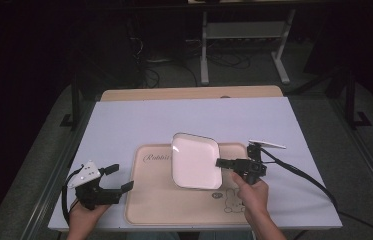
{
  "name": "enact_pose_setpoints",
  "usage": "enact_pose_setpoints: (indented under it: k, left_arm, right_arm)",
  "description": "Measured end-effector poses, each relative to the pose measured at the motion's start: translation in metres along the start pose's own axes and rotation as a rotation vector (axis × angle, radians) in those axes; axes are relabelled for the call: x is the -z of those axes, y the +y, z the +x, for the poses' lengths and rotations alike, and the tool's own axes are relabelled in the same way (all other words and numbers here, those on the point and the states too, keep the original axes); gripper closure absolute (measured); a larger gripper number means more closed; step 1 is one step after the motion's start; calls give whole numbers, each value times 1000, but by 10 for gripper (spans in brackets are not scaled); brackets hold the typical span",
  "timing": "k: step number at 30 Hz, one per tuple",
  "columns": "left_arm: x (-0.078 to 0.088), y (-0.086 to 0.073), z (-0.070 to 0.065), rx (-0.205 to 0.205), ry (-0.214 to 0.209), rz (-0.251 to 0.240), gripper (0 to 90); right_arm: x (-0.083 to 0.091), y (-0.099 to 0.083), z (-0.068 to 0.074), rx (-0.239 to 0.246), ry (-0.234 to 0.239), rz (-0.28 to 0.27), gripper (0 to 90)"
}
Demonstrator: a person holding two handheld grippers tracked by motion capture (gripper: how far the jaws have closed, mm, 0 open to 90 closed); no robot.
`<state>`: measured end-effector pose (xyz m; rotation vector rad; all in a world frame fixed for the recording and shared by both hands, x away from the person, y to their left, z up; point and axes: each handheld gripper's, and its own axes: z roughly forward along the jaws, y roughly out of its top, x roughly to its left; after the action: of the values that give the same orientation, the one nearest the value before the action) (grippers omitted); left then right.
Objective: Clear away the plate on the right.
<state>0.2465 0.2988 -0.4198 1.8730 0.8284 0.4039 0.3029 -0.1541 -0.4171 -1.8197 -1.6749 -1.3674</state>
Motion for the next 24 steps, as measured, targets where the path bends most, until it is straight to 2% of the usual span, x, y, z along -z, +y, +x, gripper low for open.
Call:
enact_pose_setpoints:
  k: [12,24]
  left_arm:
    - [0,0,-1,-3,0,-1,171]
    - [0,0,0,-1,1,-1,170]
  right_arm:
    - [-11,-8,-5,-10,-40,10,883]
    - [-15,-9,-7,-14,-72,18,882]
